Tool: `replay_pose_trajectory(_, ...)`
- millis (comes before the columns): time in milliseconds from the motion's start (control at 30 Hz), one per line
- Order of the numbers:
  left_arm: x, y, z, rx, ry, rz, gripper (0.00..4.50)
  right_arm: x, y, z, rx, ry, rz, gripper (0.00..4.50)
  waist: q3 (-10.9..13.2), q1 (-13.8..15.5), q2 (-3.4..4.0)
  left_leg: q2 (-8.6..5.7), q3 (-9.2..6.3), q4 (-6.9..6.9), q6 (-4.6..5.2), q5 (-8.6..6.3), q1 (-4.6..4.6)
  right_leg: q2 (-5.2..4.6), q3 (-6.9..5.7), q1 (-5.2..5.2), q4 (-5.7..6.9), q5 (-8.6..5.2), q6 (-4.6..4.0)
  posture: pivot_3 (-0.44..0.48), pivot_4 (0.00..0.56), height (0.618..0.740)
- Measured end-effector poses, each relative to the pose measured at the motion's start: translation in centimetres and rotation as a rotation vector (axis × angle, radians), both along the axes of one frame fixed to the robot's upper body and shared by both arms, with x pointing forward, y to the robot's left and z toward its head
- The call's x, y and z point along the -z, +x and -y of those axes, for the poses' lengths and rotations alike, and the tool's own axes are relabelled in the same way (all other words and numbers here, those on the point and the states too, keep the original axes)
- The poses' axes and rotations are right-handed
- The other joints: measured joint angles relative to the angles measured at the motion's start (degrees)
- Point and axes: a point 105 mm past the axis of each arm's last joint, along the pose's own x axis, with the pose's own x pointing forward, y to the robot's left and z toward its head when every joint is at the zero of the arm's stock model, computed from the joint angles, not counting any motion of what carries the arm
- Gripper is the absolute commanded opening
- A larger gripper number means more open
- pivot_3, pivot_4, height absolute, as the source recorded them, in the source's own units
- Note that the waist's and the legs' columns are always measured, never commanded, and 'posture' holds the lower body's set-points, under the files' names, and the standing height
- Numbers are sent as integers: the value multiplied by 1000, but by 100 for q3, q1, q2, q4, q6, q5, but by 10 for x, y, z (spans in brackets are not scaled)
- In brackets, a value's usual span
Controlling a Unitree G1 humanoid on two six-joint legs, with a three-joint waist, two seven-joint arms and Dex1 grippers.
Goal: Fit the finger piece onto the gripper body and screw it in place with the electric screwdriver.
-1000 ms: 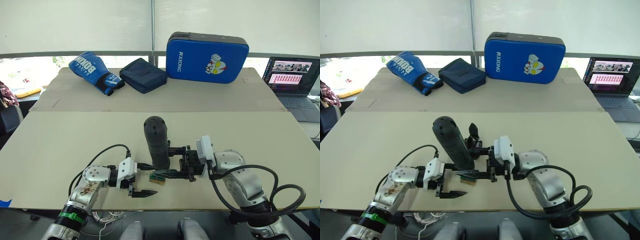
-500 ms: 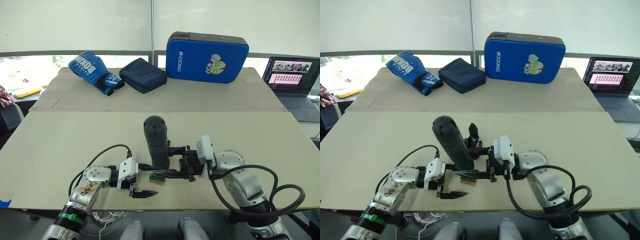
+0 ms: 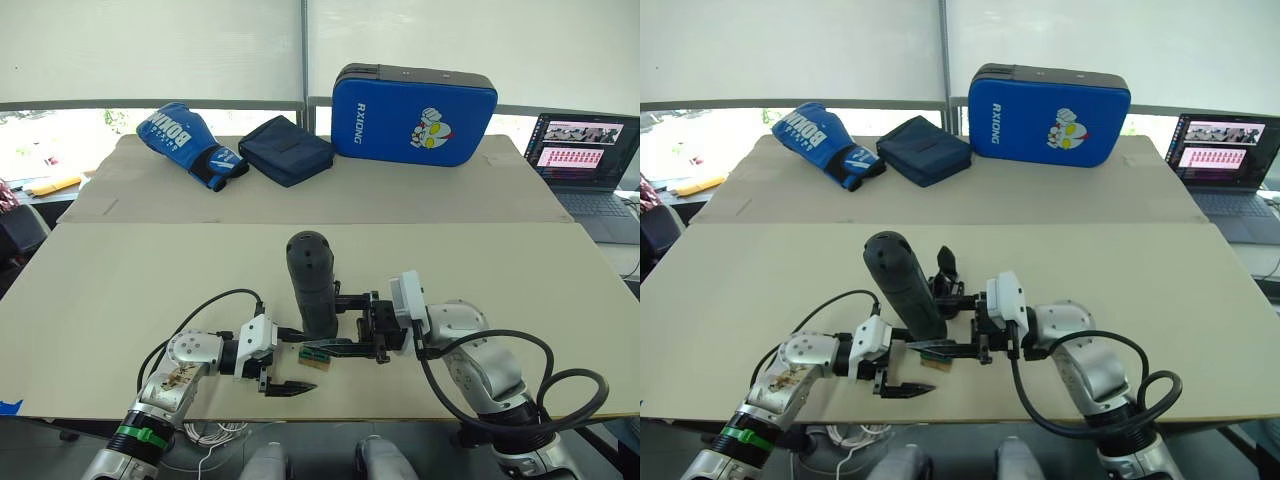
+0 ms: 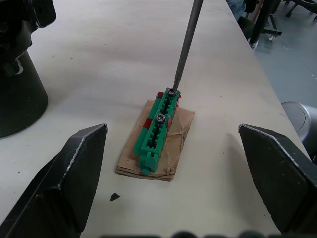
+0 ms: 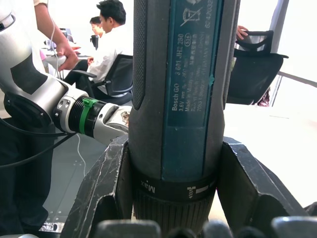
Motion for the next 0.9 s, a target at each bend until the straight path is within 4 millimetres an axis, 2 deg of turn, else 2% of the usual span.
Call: replay_pose_trajectory(900,2,-1,0,2,-8,13,4500,4,0,-2,1,-20,-3,1937,0,-1,0,0,0,-1,0,0,2,0,0,2,0,0,0,0,150,740)
